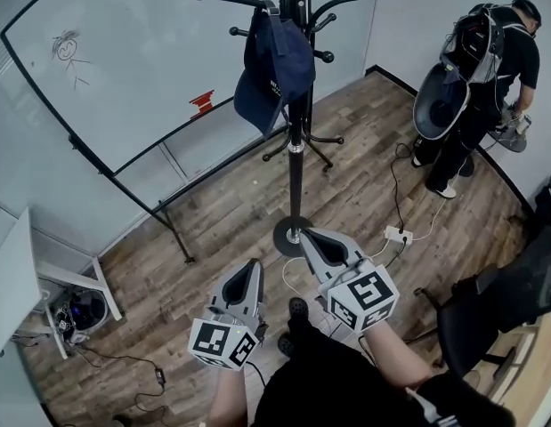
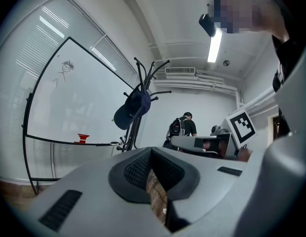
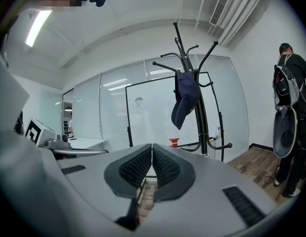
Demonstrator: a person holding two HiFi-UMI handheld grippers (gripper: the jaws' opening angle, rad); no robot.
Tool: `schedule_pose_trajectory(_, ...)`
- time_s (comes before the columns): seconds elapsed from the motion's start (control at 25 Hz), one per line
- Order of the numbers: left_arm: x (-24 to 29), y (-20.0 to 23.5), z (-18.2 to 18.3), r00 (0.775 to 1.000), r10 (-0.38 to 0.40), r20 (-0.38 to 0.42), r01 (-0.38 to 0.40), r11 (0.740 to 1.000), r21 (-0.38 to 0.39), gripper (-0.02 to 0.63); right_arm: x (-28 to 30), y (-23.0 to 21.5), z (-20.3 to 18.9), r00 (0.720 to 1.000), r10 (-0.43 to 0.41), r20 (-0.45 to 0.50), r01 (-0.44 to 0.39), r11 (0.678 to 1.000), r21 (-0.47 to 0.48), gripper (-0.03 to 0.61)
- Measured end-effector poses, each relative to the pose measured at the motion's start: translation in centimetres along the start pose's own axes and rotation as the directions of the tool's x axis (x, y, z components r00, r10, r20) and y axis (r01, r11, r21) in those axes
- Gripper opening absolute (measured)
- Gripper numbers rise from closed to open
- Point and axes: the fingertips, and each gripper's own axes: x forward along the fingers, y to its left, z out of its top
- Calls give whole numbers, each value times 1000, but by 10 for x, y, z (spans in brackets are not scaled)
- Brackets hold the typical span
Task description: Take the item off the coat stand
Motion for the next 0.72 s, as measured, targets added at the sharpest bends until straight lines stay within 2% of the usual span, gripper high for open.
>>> schedule_pose_trajectory(0.2,30,16,20,1000,-20,-9,21,999,45,15,39,-19,23,999,-12,50,11,1000,26,31)
schedule_pose_trajectory(0.48,73,38,53,999,-29,43,25,994,104,15,83,-45,48,995,-34,97,31,999,36,32)
schedule_pose_trajectory(0.72,91,57,54,999,-26,36,23,994,103,15,101,-56,55,992,-64,110,60,997,41,32)
